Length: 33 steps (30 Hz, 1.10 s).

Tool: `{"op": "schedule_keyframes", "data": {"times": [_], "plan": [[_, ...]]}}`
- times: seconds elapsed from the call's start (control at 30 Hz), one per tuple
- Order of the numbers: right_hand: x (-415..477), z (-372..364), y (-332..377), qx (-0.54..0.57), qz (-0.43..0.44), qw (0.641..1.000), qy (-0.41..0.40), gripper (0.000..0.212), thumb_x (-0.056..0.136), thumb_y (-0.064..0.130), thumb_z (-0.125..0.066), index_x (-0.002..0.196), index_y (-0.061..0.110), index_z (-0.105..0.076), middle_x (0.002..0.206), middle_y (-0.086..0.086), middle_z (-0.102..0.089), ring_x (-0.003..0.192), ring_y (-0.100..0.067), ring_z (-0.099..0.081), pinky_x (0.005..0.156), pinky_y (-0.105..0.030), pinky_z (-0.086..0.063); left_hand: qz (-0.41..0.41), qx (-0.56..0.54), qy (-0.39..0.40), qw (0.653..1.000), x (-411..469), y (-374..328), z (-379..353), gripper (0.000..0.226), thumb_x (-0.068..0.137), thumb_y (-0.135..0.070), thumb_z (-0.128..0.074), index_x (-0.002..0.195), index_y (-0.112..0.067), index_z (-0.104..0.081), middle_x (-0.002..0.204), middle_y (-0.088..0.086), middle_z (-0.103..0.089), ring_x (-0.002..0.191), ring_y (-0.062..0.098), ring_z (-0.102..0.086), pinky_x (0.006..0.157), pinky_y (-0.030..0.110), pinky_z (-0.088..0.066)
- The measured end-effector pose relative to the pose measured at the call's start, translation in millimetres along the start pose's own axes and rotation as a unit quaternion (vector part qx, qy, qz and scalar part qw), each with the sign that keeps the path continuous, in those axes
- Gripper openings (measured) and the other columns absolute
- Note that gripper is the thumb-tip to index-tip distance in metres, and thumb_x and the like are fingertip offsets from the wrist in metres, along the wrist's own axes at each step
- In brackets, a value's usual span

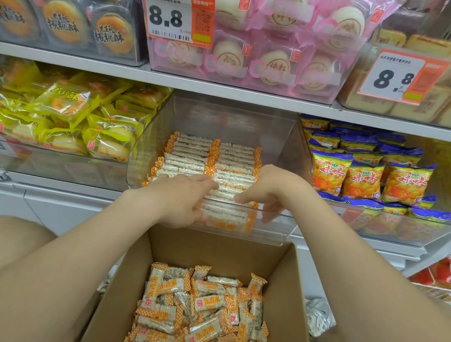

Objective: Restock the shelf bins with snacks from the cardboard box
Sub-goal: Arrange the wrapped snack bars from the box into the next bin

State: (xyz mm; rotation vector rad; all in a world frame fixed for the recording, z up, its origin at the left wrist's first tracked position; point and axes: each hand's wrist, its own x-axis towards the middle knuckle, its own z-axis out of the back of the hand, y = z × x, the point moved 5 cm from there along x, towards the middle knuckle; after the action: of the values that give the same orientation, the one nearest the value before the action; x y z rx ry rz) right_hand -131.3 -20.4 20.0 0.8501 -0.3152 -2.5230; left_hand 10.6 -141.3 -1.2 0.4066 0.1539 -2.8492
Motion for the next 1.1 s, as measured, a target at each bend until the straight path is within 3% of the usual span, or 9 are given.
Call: {"op": "schedule_keyframes", "data": {"times": [0.13, 0.23, 0.37, 0.5, 0.63, 0.73, 0.9, 1.03, 1.1], "plan": [[12, 1, -5, 0.068, -0.014, 0.997, -0.045, 0.038, 0.105, 0.017, -0.046, 0.134, -0.006, -0.046, 0.111, -0.021, -0.063, 0.088, -0.036, -0.075, 0.085, -0.038, -0.060, 0.026, 0.018, 0.007, 0.999, 3, 2, -5, 0.081, 0.098, -0.070, -0.050, 0.164, -0.033, -0.020, 0.174, -0.005, -0.014, 0.157, 0.032, -0.025, 0.122, 0.066, -0.025], [21, 4, -7, 0.090, 0.000, 0.988, -0.129, 0.055, 0.105, 0.024, -0.042, 0.150, -0.007, -0.036, 0.142, -0.025, -0.051, 0.107, -0.032, -0.057, 0.088, -0.035, -0.046, 0.036, 0.011, 0.011, 0.999, 5, 3, -4, 0.092, 0.092, -0.081, -0.045, 0.165, -0.035, -0.015, 0.176, -0.003, -0.006, 0.159, 0.031, -0.021, 0.123, 0.061, -0.026], [33, -13, 2, 0.219, 0.021, 0.972, -0.087, 0.070, 0.108, 0.024, -0.038, 0.160, -0.006, -0.003, 0.157, -0.023, -0.037, 0.138, -0.037, -0.045, 0.105, -0.042, -0.042, 0.063, 0.013, 0.008, 0.998, 5, -1, -4, 0.100, 0.084, -0.094, -0.032, 0.166, -0.041, -0.009, 0.176, -0.004, 0.002, 0.161, 0.036, -0.008, 0.126, 0.065, -0.013], [39, -14, 10, 0.248, 0.038, 0.967, -0.035, 0.053, 0.103, 0.013, -0.041, 0.152, -0.005, -0.034, 0.140, -0.016, -0.051, 0.132, -0.037, -0.053, 0.096, -0.046, -0.045, 0.062, -0.034, 0.019, 0.997, 4, -2, -2, 0.104, 0.080, -0.099, -0.012, 0.166, -0.041, -0.013, 0.176, -0.006, 0.001, 0.162, 0.032, -0.006, 0.126, 0.064, -0.012], [50, -10, 8, 0.272, 0.032, 0.958, -0.090, 0.065, 0.105, 0.022, -0.039, 0.162, 0.001, -0.015, 0.148, -0.021, -0.043, 0.131, -0.036, -0.048, 0.098, -0.042, -0.040, 0.065, -0.060, 0.025, 0.996, 7, 1, -3, 0.089, 0.092, -0.085, 0.000, 0.167, -0.040, -0.013, 0.176, -0.007, 0.006, 0.162, 0.030, -0.002, 0.126, 0.063, -0.009], [56, -18, 12, 0.257, 0.055, 0.963, -0.055, 0.066, 0.105, 0.021, -0.039, 0.163, 0.003, -0.013, 0.131, -0.015, -0.042, 0.113, -0.030, -0.045, 0.091, -0.036, -0.035, 0.060, -0.045, 0.017, 0.997, 9, 2, -5, 0.088, 0.094, -0.082, 0.001, 0.166, -0.036, -0.021, 0.176, -0.003, -0.001, 0.161, 0.031, -0.013, 0.124, 0.062, -0.019], [61, 2, 12, 0.246, 0.065, 0.956, -0.147, 0.070, 0.101, 0.023, -0.043, 0.162, 0.004, -0.016, 0.155, -0.018, -0.038, 0.123, -0.030, -0.045, 0.093, -0.034, -0.036, 0.063, -0.027, 0.002, 0.998, 5, -1, -4, 0.087, 0.096, -0.080, 0.000, 0.165, -0.033, -0.026, 0.176, 0.001, -0.009, 0.160, 0.032, -0.017, 0.123, 0.062, -0.019], [76, -7, 25, 0.174, 0.089, 0.975, -0.106, 0.032, 0.095, 0.020, -0.046, 0.117, -0.001, -0.054, 0.102, -0.010, -0.053, 0.085, -0.025, -0.051, 0.070, -0.033, -0.039, 0.058, -0.032, 0.011, 0.998, 10, 1, -5, 0.084, 0.096, -0.079, -0.001, 0.162, -0.037, -0.029, 0.175, 0.000, -0.014, 0.158, 0.034, -0.019, 0.119, 0.063, -0.020], [80, -6, 27, 0.163, 0.103, 0.976, -0.097, 0.013, 0.095, 0.017, -0.048, 0.099, 0.007, -0.055, 0.098, -0.008, -0.051, 0.080, -0.024, -0.048, 0.067, -0.033, -0.035, 0.058, -0.038, 0.017, 0.997, 15, 4, -6, 0.084, 0.095, -0.081, -0.001, 0.161, -0.038, -0.031, 0.174, -0.001, -0.017, 0.157, 0.035, -0.021, 0.117, 0.064, -0.021]]}}
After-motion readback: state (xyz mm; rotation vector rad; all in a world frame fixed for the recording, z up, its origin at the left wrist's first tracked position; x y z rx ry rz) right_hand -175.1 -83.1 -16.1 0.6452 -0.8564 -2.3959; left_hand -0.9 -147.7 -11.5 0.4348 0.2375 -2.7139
